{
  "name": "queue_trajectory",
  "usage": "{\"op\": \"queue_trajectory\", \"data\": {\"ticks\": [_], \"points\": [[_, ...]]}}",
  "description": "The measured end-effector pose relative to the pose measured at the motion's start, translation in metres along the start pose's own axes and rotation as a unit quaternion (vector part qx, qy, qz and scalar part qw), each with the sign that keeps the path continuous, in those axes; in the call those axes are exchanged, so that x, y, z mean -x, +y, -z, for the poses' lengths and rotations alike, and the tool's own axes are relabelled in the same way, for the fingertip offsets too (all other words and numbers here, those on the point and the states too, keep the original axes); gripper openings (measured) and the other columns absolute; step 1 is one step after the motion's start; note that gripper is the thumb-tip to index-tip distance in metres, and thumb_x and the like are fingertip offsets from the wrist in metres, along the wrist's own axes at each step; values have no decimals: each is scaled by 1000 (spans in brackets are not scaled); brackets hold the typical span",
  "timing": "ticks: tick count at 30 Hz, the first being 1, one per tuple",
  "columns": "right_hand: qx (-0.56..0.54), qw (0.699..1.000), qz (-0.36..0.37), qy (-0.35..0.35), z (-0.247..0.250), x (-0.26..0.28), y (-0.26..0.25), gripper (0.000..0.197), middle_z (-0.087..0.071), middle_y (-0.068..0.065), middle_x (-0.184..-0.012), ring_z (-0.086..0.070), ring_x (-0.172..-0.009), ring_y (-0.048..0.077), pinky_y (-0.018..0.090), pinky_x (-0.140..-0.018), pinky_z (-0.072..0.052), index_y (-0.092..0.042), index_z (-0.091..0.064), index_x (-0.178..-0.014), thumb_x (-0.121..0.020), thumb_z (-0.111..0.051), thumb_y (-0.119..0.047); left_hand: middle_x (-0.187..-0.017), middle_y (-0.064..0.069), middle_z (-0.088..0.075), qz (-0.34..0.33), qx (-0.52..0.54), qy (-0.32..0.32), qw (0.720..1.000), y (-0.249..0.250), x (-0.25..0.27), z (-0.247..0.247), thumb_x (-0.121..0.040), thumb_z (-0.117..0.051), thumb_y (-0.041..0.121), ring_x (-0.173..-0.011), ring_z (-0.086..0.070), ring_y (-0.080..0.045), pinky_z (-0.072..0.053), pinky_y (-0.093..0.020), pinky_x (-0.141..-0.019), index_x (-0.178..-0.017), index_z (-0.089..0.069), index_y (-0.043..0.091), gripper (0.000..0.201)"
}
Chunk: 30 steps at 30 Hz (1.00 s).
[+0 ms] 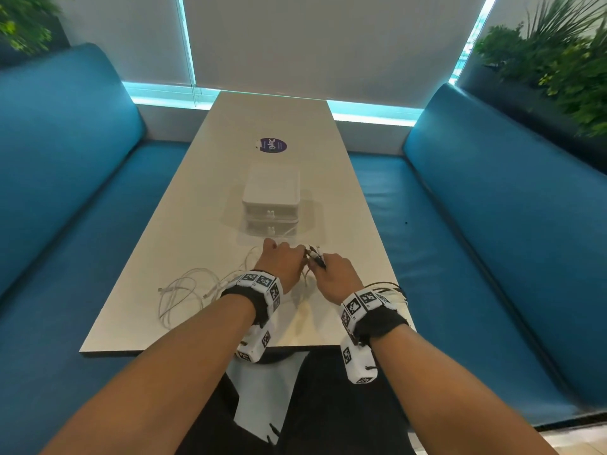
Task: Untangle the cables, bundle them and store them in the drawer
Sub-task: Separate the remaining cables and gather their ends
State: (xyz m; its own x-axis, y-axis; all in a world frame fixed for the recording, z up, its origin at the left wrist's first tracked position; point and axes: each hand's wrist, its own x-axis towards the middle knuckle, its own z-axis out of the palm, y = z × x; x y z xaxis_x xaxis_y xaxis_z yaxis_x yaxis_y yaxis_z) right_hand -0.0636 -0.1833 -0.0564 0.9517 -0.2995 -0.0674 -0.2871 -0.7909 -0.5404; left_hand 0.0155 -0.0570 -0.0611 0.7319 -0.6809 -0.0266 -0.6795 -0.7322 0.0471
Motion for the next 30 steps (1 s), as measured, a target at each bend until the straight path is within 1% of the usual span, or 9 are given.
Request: {"op": "queue_trajectory", "data": {"ticks": [3, 5, 7, 10, 14, 18, 20, 24, 30], "points": [[-22, 1000, -10, 14, -1, -1, 1, 37, -70, 14, -96, -65, -90, 33, 37, -74, -50, -7, -69, -101, -100, -49, -39, -91, 0, -62, 21, 87, -15, 996, -4, -3, -8, -98, -24, 36, -92, -51, -28, -34, -43, -95, -99, -49, 29, 26], [20, 1000, -11, 20, 0, -3, 0, 32, -68, 11, -96, -64, -88, 32, 37, -73, -51, -11, -68, -101, -99, -49, -37, -90, 0, -61, 10, 60, -13, 998, -8, -1, -7, -99, -22, 41, -91, -49, -28, -35, -44, -96, -98, -50, 29, 30], [94, 995, -24, 39, 4, -3, 5, 27, -65, 10, -98, -64, -87, 31, 38, -74, -53, -15, -66, -101, -98, -48, -34, -94, -2, -61, -6, -14, -17, 1000, -13, 5, 2, -105, -33, 37, -94, -49, -27, -30, -42, -96, -103, -57, 28, 26], [147, 984, -80, 57, 17, -2, 20, 24, -65, 8, -98, -64, -87, 29, 37, -74, -53, -15, -64, -101, -98, -46, -30, -98, 6, -66, -15, -100, -40, 994, -29, 10, 10, -102, -43, 23, -102, -50, -22, -26, -44, -95, -102, -61, 33, 21], [144, 982, -115, 34, 16, -3, 18, 22, -64, 10, -102, -64, -89, 30, 36, -74, -51, -12, -61, -104, -99, -45, -25, -96, 6, -67, -19, -95, -51, 994, -26, 15, 3, -98, -41, 21, -102, -50, -22, -27, -45, -95, -106, -60, 34, 24], [101, 991, -71, 60, 6, -1, 0, 26, -65, 13, -103, -64, -93, 34, 36, -74, -48, -12, -61, -109, -101, -42, -29, -75, 6, -57, -21, -67, -45, 997, -13, 16, -2, -99, -39, 25, -90, -56, -22, -26, -45, -94, -92, -56, 31, 20], [90, 994, -24, 54, 0, 0, -7, 25, -66, 15, -103, -63, -93, 35, 38, -75, -49, -11, -61, -108, -100, -44, -28, -72, 7, -57, -28, -58, -38, 997, -9, 13, -2, -100, -38, 26, -85, -57, -23, -26, -45, -93, -92, -59, 29, 22], [66, 998, 13, 8, -4, -1, -8, 28, -67, 17, -106, -62, -99, 36, 41, -82, -50, -6, -64, -107, -100, -46, -25, -78, 9, -60, -32, -34, 14, 999, -8, 7, -1, -103, -38, 28, -89, -54, -22, -29, -43, -89, -93, -60, 32, 25], [114, 993, 4, 23, 2, -4, -2, 26, -65, 15, -101, -61, -89, 34, 33, -68, -41, -14, -63, -106, -101, -43, -30, -100, 4, -64, -41, -46, 15, 998, -20, 5, 4, -105, -37, 39, -101, -54, -22, -29, -44, -95, -110, -63, 33, 27]]}}
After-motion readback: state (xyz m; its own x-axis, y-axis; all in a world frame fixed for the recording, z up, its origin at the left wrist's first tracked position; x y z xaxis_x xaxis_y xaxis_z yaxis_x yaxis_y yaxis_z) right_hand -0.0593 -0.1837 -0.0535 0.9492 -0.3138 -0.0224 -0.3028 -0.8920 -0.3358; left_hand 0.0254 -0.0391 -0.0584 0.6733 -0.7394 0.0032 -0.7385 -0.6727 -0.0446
